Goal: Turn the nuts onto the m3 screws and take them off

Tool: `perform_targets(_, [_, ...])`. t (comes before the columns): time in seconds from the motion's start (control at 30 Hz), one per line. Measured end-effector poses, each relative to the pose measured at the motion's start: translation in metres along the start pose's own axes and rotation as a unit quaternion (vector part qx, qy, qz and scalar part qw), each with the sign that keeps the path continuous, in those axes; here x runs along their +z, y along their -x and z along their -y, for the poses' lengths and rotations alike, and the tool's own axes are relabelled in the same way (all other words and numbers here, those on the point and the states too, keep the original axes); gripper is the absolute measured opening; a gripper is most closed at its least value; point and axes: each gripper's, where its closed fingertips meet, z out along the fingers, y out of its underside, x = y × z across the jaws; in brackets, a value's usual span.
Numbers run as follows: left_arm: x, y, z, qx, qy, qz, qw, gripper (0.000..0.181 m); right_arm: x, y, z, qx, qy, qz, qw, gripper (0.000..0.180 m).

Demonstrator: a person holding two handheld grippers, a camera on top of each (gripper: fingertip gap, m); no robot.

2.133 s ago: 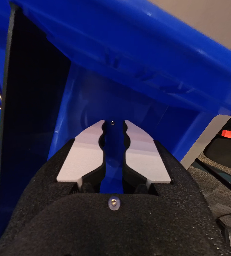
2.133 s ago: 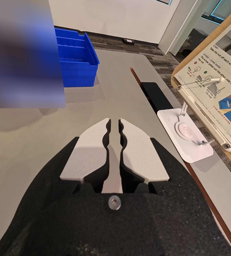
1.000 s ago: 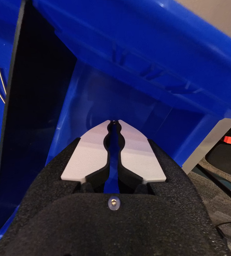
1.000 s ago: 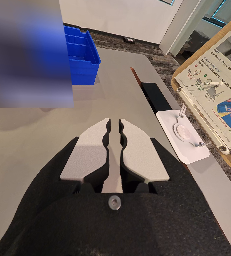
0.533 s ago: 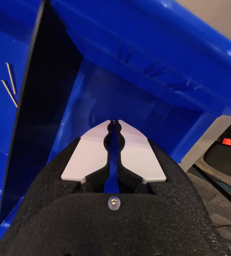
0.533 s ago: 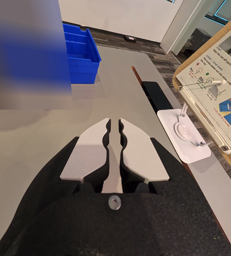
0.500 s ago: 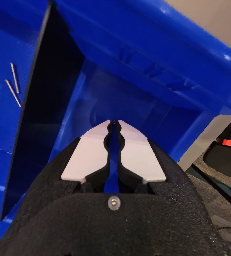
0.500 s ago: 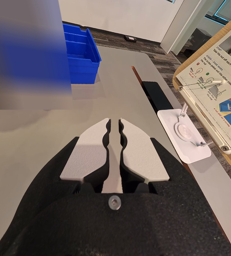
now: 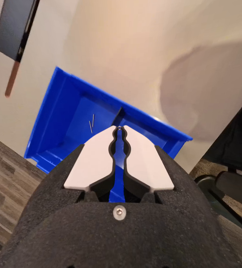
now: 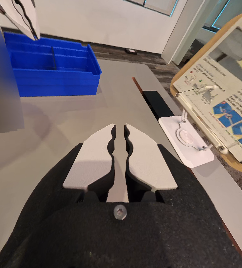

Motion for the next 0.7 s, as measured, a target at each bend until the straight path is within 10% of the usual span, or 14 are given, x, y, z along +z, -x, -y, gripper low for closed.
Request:
perform_targets(0.03, [0.002, 0.0, 0.012, 0.005, -0.009, -0.004, 1.0, 0.005, -0.005, -0.002, 0.001, 0.003, -0.003, -0.003, 1.0, 0.01])
perform_targets(0.33, [0.084, -0.045, 0.14, 0.059, -0.047, -0.118, 0.99, 0.005, -0.058, -0.019, 0.005, 0.019, -0.027, -0.042, 0.999, 0.01])
perform_targets(0.7, [0.209, -0.081, 0.172, 0.121, 0.03, -0.149, 0.981, 0.005, -0.085, -0.032, 0.007, 0.018, -0.044, -0.059, 0.997, 0.01])
